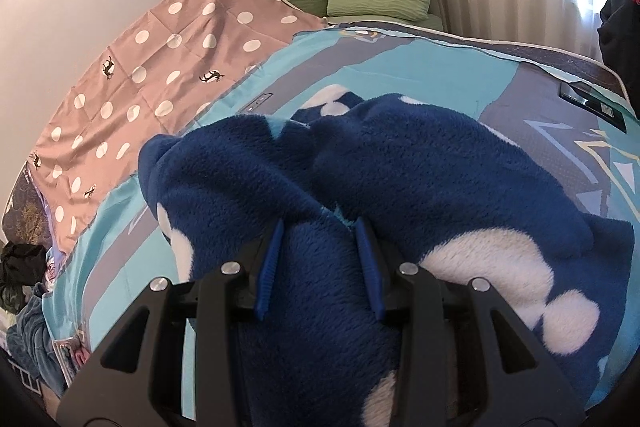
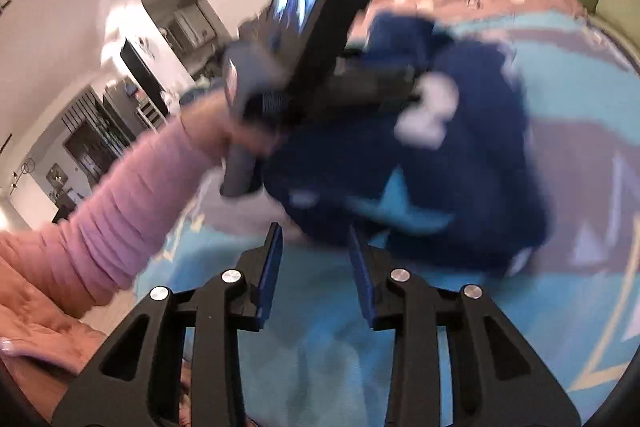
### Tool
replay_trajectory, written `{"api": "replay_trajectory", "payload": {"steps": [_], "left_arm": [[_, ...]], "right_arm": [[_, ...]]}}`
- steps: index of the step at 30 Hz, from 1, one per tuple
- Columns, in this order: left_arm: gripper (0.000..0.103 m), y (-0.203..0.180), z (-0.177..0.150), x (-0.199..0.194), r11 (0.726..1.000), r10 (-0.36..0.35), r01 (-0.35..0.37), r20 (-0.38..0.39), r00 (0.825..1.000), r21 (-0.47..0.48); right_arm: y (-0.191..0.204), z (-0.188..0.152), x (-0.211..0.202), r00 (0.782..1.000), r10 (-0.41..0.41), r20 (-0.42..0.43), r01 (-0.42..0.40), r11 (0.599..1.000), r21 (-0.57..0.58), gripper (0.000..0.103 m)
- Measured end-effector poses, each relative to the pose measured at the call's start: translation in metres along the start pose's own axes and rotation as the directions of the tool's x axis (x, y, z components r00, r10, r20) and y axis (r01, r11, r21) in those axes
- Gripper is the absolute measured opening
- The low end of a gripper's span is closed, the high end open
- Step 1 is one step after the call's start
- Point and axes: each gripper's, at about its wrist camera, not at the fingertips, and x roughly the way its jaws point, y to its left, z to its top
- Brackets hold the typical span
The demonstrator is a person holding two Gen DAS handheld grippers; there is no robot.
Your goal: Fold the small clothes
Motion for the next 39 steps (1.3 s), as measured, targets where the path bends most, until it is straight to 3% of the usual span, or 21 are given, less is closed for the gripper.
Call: {"api": "replay_trajectory", "payload": {"steps": [5, 7, 8, 11, 13, 19, 24, 27, 30, 31, 34, 37, 39], "left_arm": [[0.036, -0.004, 0.007, 0.003, 0.999, 0.004, -0.002, -0.040, 0.999, 0.051], [0.036, -0.005, 0.010, 0.005, 0.998, 0.003, 0.001, -0.059, 0.998, 0.068], [0.036, -0.006, 0.011, 0.007, 0.997, 0.003, 0.002, -0.066, 0.998, 0.075], [0.036, -0.009, 0.012, 0.012, 0.997, -0.001, 0.006, -0.070, 0.998, 0.072], [0.036, -0.009, 0.012, 0.013, 0.998, 0.005, -0.001, -0.060, 0.998, 0.064], [0.036, -0.003, 0.009, 0.011, 0.999, -0.013, 0.015, -0.049, 0.999, 0.041], [0.036, -0.003, 0.009, 0.012, 0.999, -0.014, 0.016, -0.049, 0.999, 0.038], [0.036, -0.004, 0.010, 0.013, 0.999, -0.011, 0.013, -0.053, 0.999, 0.040], [0.037, -0.004, 0.010, 0.015, 0.999, -0.010, 0.012, -0.051, 0.999, 0.042], [0.037, -0.003, 0.010, 0.015, 0.999, -0.016, 0.018, -0.052, 0.999, 0.035], [0.037, 0.000, 0.010, 0.013, 1.000, -0.020, 0.021, -0.048, 0.999, 0.019], [0.037, 0.001, 0.008, 0.012, 1.000, -0.023, 0.024, -0.035, 0.999, 0.011], [0.037, 0.002, 0.009, 0.013, 1.000, -0.030, 0.031, -0.042, 0.999, 0.006]], "right_arm": [[-0.022, 0.012, 0.035, 0.999, -0.011, 0.052, 0.002, 0.985, 0.174, 0.006], [-0.026, 0.018, 0.049, 0.997, -0.013, 0.081, -0.006, 0.974, 0.224, 0.002], [-0.025, 0.018, 0.060, 0.997, 0.007, 0.075, -0.024, 0.973, 0.229, 0.002], [-0.021, 0.007, 0.105, 0.992, 0.110, -0.065, -0.088, 0.957, 0.276, 0.002], [-0.018, 0.008, 0.105, 0.993, 0.097, -0.060, -0.079, 0.964, 0.253, 0.002], [-0.026, 0.001, 0.103, 0.956, 0.275, -0.107, -0.232, 0.925, 0.302, 0.002], [-0.018, 0.004, 0.079, 0.995, 0.100, 0.031, -0.104, 0.957, 0.271, 0.003], [-0.022, 0.007, 0.106, 0.998, 0.059, -0.029, -0.045, 0.937, 0.347, 0.001], [-0.001, 0.013, 0.122, 0.998, 0.023, -0.054, -0.008, 0.967, 0.255, 0.004], [0.001, 0.014, 0.122, 0.998, 0.032, -0.059, -0.016, 0.967, 0.254, 0.004], [-0.013, 0.009, 0.112, 0.987, 0.159, -0.038, -0.139, 0.938, 0.316, 0.003], [-0.019, 0.006, 0.086, 0.984, 0.161, 0.072, -0.176, 0.928, 0.329, 0.003], [-0.014, 0.007, 0.084, 0.972, 0.208, 0.107, -0.232, 0.913, 0.335, 0.003]]}}
